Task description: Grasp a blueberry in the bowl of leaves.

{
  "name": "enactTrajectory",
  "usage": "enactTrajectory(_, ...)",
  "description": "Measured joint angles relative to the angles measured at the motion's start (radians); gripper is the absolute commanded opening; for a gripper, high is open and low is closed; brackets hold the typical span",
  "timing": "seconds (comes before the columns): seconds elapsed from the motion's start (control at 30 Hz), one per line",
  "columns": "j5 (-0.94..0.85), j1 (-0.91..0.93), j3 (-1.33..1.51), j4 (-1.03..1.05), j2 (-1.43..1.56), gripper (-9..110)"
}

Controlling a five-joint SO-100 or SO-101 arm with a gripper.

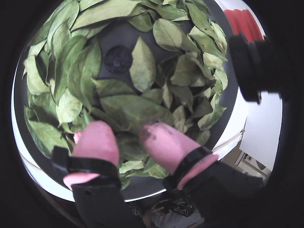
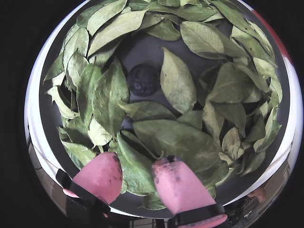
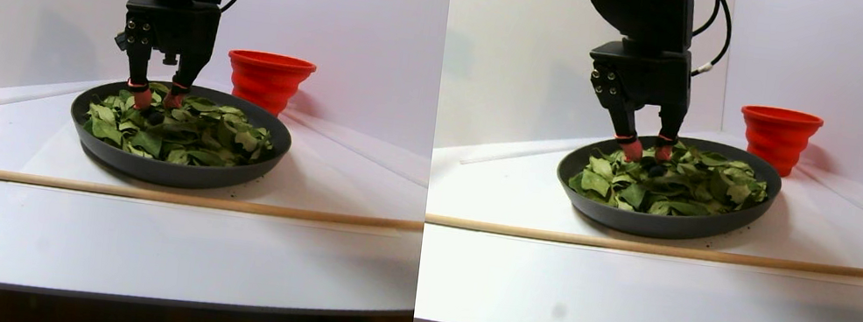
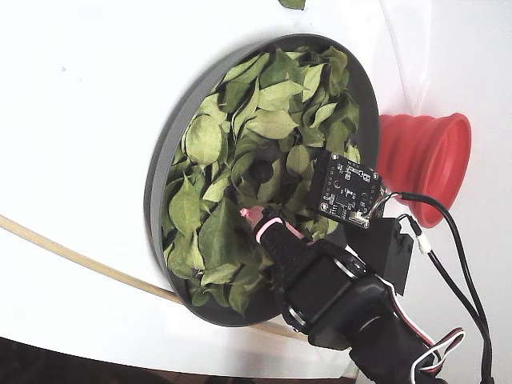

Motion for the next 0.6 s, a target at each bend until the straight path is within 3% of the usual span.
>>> enactTrajectory(0.6, 0.0, 0.0, -0.075, -0.077, -0.098, 15)
